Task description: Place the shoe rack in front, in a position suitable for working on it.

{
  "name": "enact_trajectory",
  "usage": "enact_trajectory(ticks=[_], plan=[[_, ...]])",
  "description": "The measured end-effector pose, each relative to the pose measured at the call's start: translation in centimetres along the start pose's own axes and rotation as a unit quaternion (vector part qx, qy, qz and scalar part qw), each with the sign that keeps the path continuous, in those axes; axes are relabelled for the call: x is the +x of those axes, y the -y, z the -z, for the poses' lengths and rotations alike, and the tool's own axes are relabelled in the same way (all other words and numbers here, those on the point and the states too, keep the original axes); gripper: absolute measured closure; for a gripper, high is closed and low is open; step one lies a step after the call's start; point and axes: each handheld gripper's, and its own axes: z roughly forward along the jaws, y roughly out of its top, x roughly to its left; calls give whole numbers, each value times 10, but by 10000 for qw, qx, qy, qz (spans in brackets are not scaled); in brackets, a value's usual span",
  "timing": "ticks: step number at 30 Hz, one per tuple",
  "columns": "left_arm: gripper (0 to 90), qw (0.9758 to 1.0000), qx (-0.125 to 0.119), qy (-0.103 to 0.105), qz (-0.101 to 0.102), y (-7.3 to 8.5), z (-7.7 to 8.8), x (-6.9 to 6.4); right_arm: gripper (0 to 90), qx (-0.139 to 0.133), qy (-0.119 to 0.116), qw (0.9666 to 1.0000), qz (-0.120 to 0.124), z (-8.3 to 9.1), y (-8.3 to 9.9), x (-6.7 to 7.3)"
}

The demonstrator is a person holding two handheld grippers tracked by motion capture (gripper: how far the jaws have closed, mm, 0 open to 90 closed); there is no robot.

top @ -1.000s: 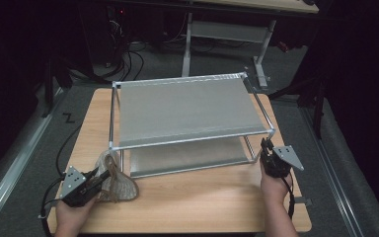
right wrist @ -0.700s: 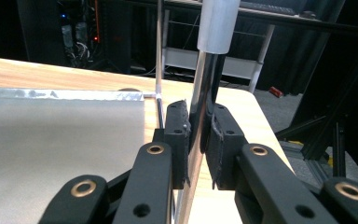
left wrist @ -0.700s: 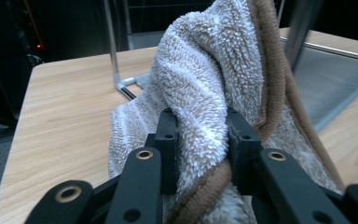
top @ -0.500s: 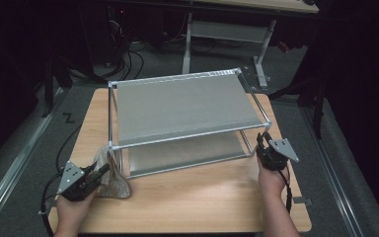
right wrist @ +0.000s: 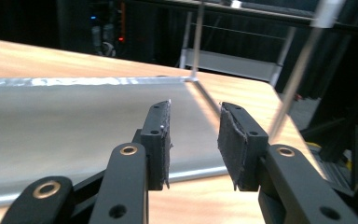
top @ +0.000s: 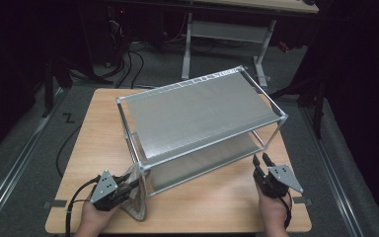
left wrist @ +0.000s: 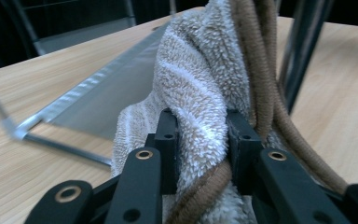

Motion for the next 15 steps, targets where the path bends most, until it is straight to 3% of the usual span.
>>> enact_trajectory(ticks=[3,5,8,12,15], plan=[[704,9996,-260,-43,-40,-5,5,-4,638,-9,-126,9998,152,6,7,11],[705,9983,-566,-124,-19,-10,12,-5,638,-8,-180,9997,170,8,12,16],[706,9959,-898,-78,-5,-14,22,-4,638,-22,-256,9996,114,11,15,19],[707,9960,-865,95,-198,-11,22,-7,638,-58,-302,9995,85,13,17,18],[707,9972,-709,170,-176,-8,14,-11,638,-53,-328,9994,34,12,18,17]])
